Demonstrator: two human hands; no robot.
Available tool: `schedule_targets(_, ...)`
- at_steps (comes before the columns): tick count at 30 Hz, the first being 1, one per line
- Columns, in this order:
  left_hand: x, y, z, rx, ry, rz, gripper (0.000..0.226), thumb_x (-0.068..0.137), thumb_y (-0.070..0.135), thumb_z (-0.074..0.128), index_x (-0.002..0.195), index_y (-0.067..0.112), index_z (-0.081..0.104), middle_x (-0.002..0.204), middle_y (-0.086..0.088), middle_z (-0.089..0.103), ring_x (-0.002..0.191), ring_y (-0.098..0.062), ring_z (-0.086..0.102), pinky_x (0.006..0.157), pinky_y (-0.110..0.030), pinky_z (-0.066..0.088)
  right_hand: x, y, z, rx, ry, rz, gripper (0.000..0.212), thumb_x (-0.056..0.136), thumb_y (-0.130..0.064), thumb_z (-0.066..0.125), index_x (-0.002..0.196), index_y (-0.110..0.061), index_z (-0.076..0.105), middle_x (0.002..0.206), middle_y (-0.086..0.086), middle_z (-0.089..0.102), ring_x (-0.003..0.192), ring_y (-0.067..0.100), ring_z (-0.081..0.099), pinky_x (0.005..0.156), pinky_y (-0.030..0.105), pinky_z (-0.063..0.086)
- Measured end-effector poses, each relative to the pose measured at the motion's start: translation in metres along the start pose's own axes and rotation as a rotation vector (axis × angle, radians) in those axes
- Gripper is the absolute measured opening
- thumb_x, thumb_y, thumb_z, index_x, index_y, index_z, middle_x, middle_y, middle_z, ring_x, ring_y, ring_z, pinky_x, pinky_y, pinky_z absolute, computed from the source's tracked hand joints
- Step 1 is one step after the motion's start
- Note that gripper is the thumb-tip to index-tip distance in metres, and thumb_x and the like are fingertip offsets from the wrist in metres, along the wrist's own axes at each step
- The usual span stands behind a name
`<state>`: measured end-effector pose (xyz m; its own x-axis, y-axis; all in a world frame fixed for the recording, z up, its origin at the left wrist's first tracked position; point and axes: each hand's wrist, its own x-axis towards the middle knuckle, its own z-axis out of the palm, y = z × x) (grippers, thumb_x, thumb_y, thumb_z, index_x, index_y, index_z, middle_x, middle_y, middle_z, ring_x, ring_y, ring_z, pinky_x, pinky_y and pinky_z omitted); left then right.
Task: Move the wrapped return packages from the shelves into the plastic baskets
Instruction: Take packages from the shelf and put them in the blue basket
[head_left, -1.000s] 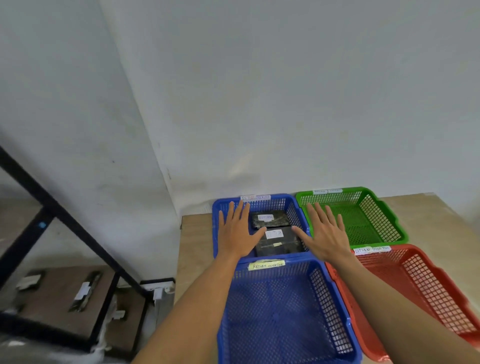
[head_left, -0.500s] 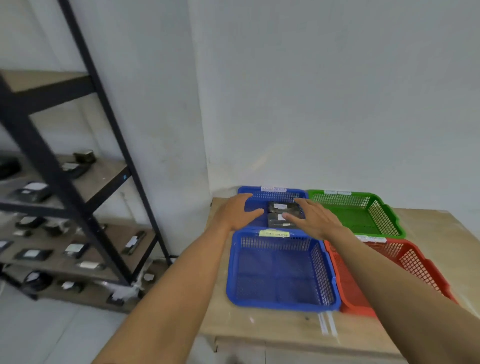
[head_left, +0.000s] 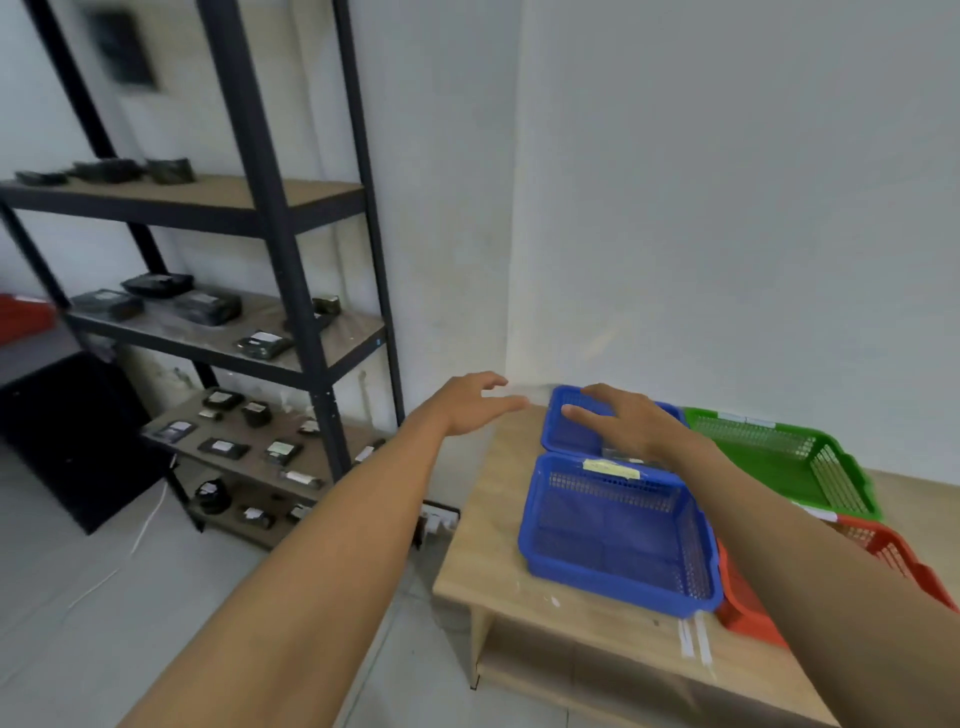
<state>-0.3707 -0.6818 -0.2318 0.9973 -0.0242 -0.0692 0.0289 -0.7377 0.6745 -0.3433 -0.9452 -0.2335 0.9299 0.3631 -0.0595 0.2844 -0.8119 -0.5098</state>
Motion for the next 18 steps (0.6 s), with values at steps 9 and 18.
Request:
schedule_targets(9,-0.07,-0.07,-0.108,-0.005,0.168,-0.089,0.071,0.089,0.063,0.062,0.149,0.028,0.047,0.155,0.001,0.045,0.14,-0.02,0.045,0.109,-0.036,0.036,0.038,-0.126,0.03,-0.049,0.01,-0.143,0.087,0.086,-0.083,0.045,0.152,-0.027,0.043,0.152,0.002,0.051,0.135,0.024,0.051,0.108,0.043,0.042)
schedule_targets(18,-0.124,-0.19,-0.25,0.058,0.248,-0.072,0.063,0.094,0.054,0.061,0.147,0.02,0.05,0.149,-0.005,0.053,0.134,-0.022,0.051,0.107,-0.038,0.042,0.074,-0.303,0.091,-0.092,0.02,-0.226,0.081,0.091,-0.074,0.049,0.151,-0.021,0.045,0.152,0.008,0.051,0.137,0.029,0.049,0.114,0.045,0.04)
